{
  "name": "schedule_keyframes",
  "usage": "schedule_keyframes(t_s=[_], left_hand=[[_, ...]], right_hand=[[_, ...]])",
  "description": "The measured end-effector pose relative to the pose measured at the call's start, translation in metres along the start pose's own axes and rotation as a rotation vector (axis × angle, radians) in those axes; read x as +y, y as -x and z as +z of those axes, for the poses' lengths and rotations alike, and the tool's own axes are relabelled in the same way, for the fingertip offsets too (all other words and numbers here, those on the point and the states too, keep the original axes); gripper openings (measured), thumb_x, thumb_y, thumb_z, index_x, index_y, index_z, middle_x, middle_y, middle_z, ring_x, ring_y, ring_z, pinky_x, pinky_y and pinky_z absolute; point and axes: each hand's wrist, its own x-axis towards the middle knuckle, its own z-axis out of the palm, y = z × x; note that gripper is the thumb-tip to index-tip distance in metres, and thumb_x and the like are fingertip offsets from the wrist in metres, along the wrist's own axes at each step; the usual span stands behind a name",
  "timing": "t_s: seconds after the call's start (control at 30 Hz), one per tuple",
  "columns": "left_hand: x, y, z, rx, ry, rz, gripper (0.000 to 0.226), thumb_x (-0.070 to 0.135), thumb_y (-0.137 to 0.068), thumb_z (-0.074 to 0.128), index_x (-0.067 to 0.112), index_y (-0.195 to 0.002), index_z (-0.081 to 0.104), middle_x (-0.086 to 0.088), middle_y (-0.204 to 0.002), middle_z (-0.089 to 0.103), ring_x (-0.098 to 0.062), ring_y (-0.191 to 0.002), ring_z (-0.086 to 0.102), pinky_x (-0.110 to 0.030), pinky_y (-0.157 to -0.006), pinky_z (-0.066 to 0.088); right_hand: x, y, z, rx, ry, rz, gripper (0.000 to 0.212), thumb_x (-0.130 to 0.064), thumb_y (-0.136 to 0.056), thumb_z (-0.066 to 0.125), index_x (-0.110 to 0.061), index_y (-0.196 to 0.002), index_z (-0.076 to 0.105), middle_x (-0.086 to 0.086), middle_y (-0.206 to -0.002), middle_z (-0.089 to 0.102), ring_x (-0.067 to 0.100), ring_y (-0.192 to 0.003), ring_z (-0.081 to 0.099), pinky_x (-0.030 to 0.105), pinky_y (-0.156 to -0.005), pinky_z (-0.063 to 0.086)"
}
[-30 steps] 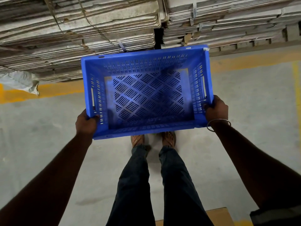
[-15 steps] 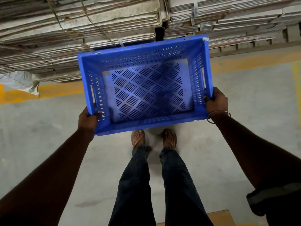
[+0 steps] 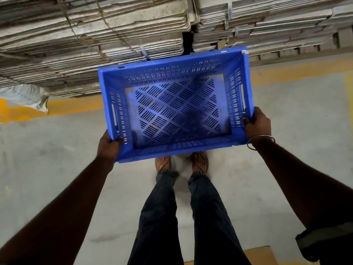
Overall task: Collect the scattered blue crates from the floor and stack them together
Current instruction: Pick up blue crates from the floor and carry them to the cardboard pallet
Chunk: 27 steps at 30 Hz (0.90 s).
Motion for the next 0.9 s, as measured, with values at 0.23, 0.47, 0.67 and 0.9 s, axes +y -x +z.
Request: schedule_keyframes(t_s=[0.23,0.47,0.67,0.9], left_hand=[[0.001,-0.002,0.002,0.040,-0.045,-0.043,0.043,0.011,-0.080,0.064,0.024,-0.121,0.062,-0.007,-0.118,0.069,-0.032,-0.108,0.065,-0.057,-0.094,0.052],[0.011,0.023,0.009,0.132,-0.235,0.039,0.045,0.016,-0.085,0.064,0.022,-0.128,0.050,-0.001,-0.116,0.063,-0.029,-0.103,0.060,-0.041,-0.087,0.050],[0.005,0.044,0.009,0.127,-0.543,0.311,0.089,0.009,-0.087,0.065,0.014,-0.157,0.010,-0.018,-0.158,0.021,-0.037,-0.141,0.031,-0.049,-0.107,0.040],[0.041,0.073,0.000,-0.052,-0.633,0.492,0.089,0.018,-0.088,0.065,0.026,-0.158,0.010,-0.010,-0.163,0.019,-0.035,-0.145,0.031,-0.050,-0.110,0.040]], right_hand=[[-0.003,0.004,0.002,0.010,-0.006,0.026,0.025,-0.012,-0.088,0.058,-0.005,-0.113,0.055,0.024,-0.101,0.067,0.042,-0.093,0.062,0.040,-0.075,0.046],[-0.005,0.003,0.002,-0.053,-0.014,0.074,0.036,-0.011,-0.085,0.059,-0.007,-0.120,0.048,0.022,-0.111,0.063,0.042,-0.102,0.059,0.040,-0.080,0.046],[-0.003,0.006,0.003,-0.067,0.049,-0.005,0.084,-0.017,-0.078,0.070,-0.007,-0.149,0.026,0.024,-0.135,0.045,0.044,-0.120,0.046,0.051,-0.098,0.042],[-0.041,0.043,-0.020,-0.111,0.150,-0.080,0.084,-0.023,-0.075,0.070,-0.002,-0.147,0.033,0.027,-0.149,0.031,0.045,-0.132,0.037,0.049,-0.108,0.038]])
